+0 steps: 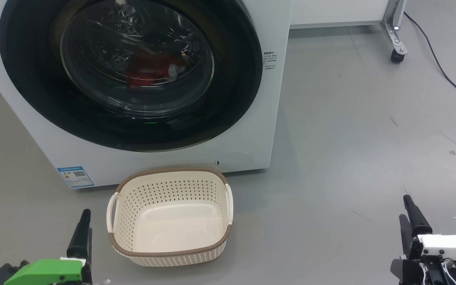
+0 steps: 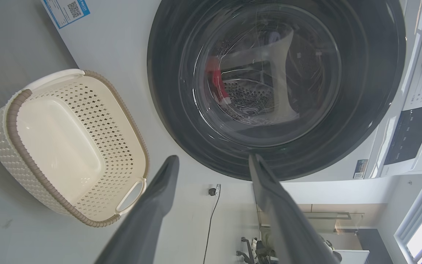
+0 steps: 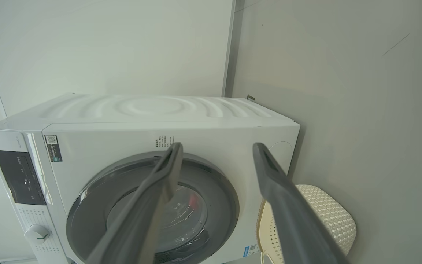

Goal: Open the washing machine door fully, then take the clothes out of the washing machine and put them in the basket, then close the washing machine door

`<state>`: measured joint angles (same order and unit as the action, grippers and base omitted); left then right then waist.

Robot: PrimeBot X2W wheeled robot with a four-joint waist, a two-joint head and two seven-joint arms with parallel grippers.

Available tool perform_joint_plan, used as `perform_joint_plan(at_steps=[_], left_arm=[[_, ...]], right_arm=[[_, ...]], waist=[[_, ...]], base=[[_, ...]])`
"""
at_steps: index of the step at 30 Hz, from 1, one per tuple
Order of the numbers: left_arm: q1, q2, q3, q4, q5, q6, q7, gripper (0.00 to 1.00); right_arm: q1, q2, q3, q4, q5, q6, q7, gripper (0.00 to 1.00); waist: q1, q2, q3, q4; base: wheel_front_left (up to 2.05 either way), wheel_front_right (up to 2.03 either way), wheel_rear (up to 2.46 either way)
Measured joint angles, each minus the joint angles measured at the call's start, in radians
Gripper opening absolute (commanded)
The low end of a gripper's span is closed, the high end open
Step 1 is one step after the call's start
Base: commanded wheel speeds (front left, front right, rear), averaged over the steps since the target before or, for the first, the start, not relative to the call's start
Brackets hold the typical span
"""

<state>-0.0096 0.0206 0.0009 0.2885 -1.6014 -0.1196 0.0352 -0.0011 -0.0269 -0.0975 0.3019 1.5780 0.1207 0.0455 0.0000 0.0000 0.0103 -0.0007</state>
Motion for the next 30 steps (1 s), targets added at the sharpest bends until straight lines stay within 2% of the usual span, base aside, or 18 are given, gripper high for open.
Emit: perform_joint_plan(at_steps=[12, 23, 30], left_arm=[[-0.017, 0.007, -0.048, -0.013, 0.100, 0.000, -0.047, 1.00], [-0.045, 0.052, -0.117, -0.021, 0.322, 0.002, -0.082, 1.00], [-0.055, 0.058, -0.138, -0.039, 0.474, 0.037, -0.109, 1.00]], right_arm=[[-0.002, -0.042, 0.039, -0.015, -0.128, 0.000, -0.055, 1.00], [-0.012, -0.097, 0.099, -0.031, -0.319, 0.000, -0.098, 1.00], [-0.025, -0.130, 0.142, -0.042, -0.479, -0.011, -0.122, 1.00]], waist=[[0.0000, 0.0000, 0.007, 0.002], [0.0000, 0.0000, 0.015, 0.004], [0.0000, 0.0000, 0.020, 0.005]], base=[[0.00, 0.00, 0.00], [0.00, 0.00, 0.00], [0.00, 0.00, 0.00]])
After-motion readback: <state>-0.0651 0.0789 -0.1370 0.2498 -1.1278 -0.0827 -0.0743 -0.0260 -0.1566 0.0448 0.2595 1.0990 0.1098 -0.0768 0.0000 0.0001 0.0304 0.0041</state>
